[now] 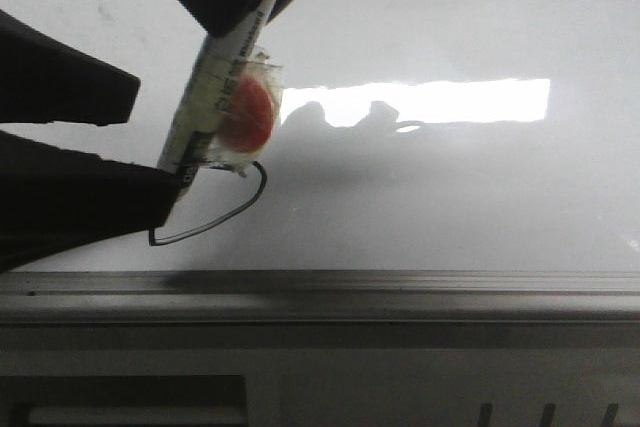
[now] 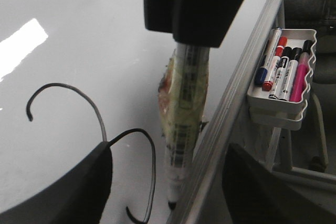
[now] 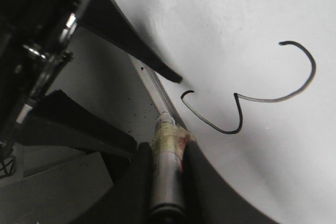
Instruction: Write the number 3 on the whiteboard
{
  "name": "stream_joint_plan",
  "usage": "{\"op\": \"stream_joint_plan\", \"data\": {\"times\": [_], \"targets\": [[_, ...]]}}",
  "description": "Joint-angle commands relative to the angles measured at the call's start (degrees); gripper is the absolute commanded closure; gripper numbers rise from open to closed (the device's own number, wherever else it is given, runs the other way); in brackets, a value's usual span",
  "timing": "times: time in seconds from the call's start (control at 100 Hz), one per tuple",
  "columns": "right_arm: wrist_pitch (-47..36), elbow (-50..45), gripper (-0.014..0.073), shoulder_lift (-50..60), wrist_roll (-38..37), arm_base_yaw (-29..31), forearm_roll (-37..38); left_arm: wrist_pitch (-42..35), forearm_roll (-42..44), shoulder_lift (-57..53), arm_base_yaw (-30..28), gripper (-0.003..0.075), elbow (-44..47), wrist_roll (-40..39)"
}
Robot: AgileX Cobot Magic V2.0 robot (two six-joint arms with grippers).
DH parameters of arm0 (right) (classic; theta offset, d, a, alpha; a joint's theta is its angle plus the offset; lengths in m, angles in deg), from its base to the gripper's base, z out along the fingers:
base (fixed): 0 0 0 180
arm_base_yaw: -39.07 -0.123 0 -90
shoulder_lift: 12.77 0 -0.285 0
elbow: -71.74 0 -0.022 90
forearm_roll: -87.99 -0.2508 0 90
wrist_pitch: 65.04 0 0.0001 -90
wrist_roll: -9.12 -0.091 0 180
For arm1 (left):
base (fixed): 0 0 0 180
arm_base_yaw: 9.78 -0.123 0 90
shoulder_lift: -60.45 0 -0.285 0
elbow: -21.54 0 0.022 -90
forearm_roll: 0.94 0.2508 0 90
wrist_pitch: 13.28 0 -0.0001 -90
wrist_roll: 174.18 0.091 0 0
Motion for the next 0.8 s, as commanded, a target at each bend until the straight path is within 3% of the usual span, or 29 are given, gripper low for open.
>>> {"op": "stream_joint_plan", "data": {"times": [0.0,0.1,0.17,0.3,0.6,0.67,0.79], "targets": [[-4.61,2.23,0.0658,1.91,0.46,-0.87,0.47,-6.87,-1.32,1.16,0.45,0.0300,-1.75,-0.53],[-4.75,2.23,0.0658,1.91,0.46,-1.34,0.47,-7.48,-3.62,1.95,0.45,0.0308,-1.75,-0.53],[-4.63,2.23,0.0658,1.91,0.46,-1.48,0.47,-7.48,-4.54,2.09,0.45,0.0383,-1.75,-0.53],[-4.63,2.23,0.0658,1.91,0.46,-1.48,0.47,-7.48,-4.70,2.09,0.45,0.0741,-1.75,-0.53],[-4.75,2.23,0.0640,1.91,0.46,-1.48,0.47,-7.48,-4.79,2.09,0.45,0.0741,-1.75,-0.56],[-4.64,2.23,0.0515,1.91,0.70,-1.48,0.47,-7.48,-5.02,2.09,0.45,0.0741,-1.75,-0.94],[-5.46,2.35,0.0102,1.91,0.70,-1.08,3.76,-6.88,-11.87,2.09,0.45,0.0741,-1.75,-1.08]]}}
